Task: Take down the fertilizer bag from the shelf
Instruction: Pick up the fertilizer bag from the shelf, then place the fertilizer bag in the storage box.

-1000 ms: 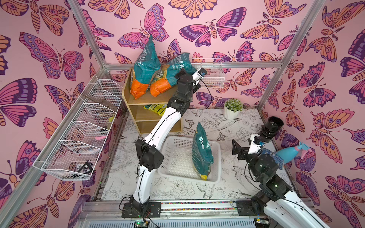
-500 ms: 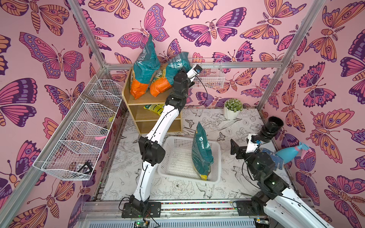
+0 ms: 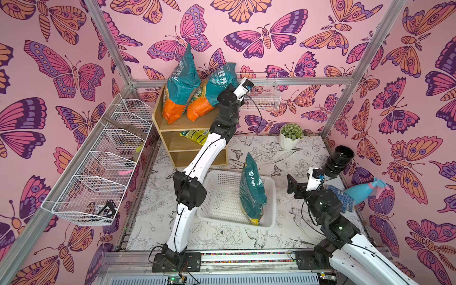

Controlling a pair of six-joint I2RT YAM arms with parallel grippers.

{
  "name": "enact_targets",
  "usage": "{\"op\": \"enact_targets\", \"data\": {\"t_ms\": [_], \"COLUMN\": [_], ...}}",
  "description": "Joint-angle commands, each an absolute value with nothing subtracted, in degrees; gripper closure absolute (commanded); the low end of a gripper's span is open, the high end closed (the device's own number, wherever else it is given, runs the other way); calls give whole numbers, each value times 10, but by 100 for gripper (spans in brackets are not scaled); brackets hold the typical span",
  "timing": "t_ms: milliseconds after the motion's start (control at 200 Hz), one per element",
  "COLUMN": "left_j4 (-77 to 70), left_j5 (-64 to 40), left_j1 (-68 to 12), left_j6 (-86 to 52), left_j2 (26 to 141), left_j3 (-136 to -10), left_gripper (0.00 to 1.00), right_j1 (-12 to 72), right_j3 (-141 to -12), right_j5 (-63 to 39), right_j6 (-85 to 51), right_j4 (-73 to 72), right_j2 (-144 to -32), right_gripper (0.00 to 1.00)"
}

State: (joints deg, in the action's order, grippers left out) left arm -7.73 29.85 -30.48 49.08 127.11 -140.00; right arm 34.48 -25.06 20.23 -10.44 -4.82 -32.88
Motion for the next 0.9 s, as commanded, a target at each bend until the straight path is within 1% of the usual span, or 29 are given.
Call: {"op": "enact_targets", "data": {"t_ms": [0, 95, 190, 330, 421, 511, 606, 746, 811, 851, 896], "left_j4": [-181, -182, -187, -194, -201, -209, -212, -224, -255, -302, -354], "left_j5": [335, 338, 328, 344, 365, 370, 368, 394, 414, 433, 455], "left_j1": [-320, -327, -334, -356, -378, -401, -440, -484, -499, -512, -529], "left_j6": [513, 498, 507, 523, 536, 534, 531, 528, 523, 530, 552], "left_j2": [1167, 1115, 1070, 1013, 975, 924, 872, 822, 794, 777, 761], "left_j3": [-1386, -1357, -1333, -1305, -1276, -1219, -1166, -1105, -1052, -1014, -973], "left_gripper": [100, 100, 100, 100, 100, 100, 100, 100, 100, 100, 100], "right_j1": [342, 342, 342, 342, 342, 342, 342, 342, 342, 343, 343], "right_j3": [-268, -271, -277, -285, -291, -298, -303, -305, -308, -308, -309], "right_j5": [177, 155, 137, 108, 90, 74, 58, 31, 15, 7, -2], "right_j6": [-99, -97, -98, -99, -104, -111, -122, -144, -153, -159, -167], "right_j4": [-59, -59, -56, -51, -48, -42, -35, -24, -16, -10, -6], "right_j2": [-324, -327, -330, -331, -329, -322, -309, -284, -273, -265, -255], "right_gripper": [3, 3, 1, 1, 1, 1, 1, 1, 1, 0, 2]}}
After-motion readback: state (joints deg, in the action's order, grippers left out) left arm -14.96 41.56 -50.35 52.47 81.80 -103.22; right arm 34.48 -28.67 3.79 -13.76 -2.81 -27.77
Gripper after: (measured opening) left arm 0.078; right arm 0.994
